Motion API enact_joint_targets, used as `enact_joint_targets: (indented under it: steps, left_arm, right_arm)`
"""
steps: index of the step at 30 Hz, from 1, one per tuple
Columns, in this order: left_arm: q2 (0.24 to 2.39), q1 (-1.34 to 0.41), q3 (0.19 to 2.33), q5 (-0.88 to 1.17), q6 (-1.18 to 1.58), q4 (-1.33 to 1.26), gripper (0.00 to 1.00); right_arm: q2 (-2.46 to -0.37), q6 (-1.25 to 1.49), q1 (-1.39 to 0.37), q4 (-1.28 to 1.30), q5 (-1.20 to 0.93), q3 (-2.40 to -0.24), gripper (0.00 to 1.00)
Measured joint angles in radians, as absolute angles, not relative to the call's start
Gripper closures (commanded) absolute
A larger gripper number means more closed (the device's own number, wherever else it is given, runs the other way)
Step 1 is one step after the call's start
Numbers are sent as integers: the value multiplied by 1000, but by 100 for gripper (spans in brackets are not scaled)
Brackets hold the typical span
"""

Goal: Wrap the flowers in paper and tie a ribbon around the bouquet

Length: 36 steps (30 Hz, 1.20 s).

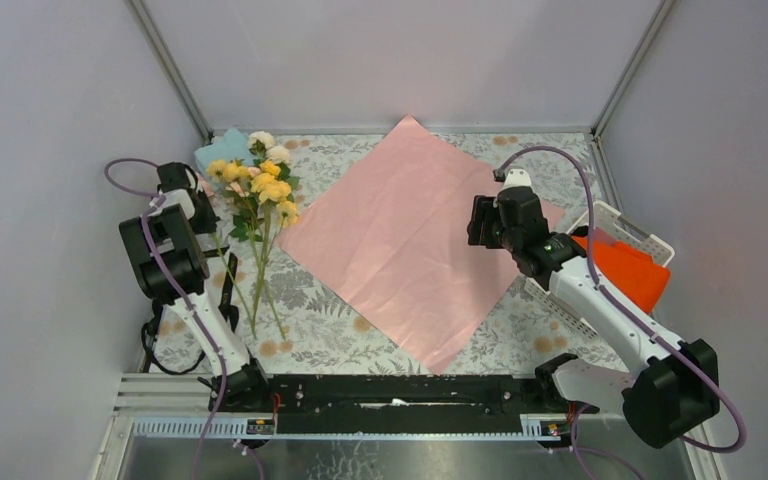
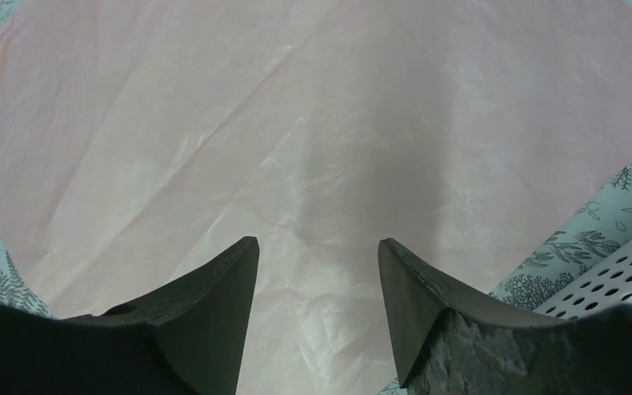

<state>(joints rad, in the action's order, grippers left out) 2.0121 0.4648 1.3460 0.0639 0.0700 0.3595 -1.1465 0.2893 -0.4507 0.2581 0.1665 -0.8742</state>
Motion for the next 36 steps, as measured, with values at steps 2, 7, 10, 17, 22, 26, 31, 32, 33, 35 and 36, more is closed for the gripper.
enact_joint_targets:
  steps: [2,7,10,17,22,26,31,32,33,35,36]
  left_arm:
    - [2010,477,1346,74,72,360,100]
    - [1966,506,1331,142,73,398,100]
    - [1860,517,1318,218,71,456,100]
    - [1541,517,1375,460,109,476,100]
    - [1345,475,1324,728,279,386,100]
    - [1236,305,1280,812,382,314,100]
    - [1172,98,1276,836,458,260,100]
    - [1163,90,1273,836,469,252,100]
    - [1152,89,1269,837,483,239,100]
    - [1139,89,1260,837,508,218,100]
    - [1138,89,1255,837,517,210,100]
  right_arm:
    - [-1146,285,-451,258,167,-879,37]
    - [-1142,280,-451,258,165,-891,37]
    - [-1137,280,-451,255,155,-900,38]
    - [-1147,268,-490,208,-27,-946,35]
    - [-1275,371,-574,-74,-343,-1024,33]
    - [-1510,495,-688,-338,-494,-1162,29]
    - [-1757,540,-851,-458,-545,-1357,25]
    - [-1779,546,-872,-475,-545,-1369,27]
    - [-1797,555,-888,-495,-545,-1372,32]
    - [-1821,576,-900,-532,-544,-1372,54]
    - [-1831,588,-899,-552,-543,-1372,70]
